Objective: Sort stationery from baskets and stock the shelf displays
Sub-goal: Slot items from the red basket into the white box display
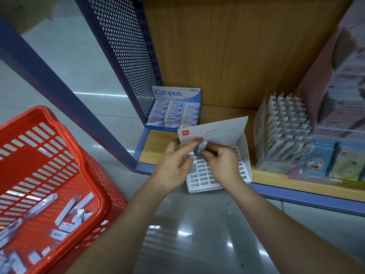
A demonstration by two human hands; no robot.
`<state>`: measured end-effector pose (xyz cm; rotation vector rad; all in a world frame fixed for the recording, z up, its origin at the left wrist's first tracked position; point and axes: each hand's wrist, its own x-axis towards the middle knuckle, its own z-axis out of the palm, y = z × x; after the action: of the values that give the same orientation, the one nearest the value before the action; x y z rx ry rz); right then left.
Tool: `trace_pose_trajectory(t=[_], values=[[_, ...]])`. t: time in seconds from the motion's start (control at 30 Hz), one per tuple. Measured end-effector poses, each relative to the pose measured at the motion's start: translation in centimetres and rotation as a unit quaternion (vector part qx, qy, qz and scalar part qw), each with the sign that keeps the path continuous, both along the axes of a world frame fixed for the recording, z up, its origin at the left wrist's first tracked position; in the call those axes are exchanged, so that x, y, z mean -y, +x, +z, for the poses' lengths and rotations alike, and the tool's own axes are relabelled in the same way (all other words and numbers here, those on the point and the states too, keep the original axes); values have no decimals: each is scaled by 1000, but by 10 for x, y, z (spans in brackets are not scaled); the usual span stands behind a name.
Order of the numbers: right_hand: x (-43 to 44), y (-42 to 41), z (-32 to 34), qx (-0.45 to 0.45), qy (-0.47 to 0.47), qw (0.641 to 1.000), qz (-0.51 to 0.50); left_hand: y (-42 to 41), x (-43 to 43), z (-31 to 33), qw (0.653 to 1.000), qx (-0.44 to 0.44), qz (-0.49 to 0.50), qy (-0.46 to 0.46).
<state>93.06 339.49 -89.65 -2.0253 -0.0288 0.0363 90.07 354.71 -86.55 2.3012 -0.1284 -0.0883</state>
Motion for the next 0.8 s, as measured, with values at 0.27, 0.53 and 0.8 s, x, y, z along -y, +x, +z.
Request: trace_pose_trajectory(t=[0.27,0.53,0.8], values=[[5,1,12,-112,124,985,-53,9,-4,-4,994,-13,-13,106],[4,5,24,-242,270,929,-70,10,-8,-2,993,1,-9,118],[-8,8,28,-208,217,950,-82,4,2,2,961,-20,166,-221]])
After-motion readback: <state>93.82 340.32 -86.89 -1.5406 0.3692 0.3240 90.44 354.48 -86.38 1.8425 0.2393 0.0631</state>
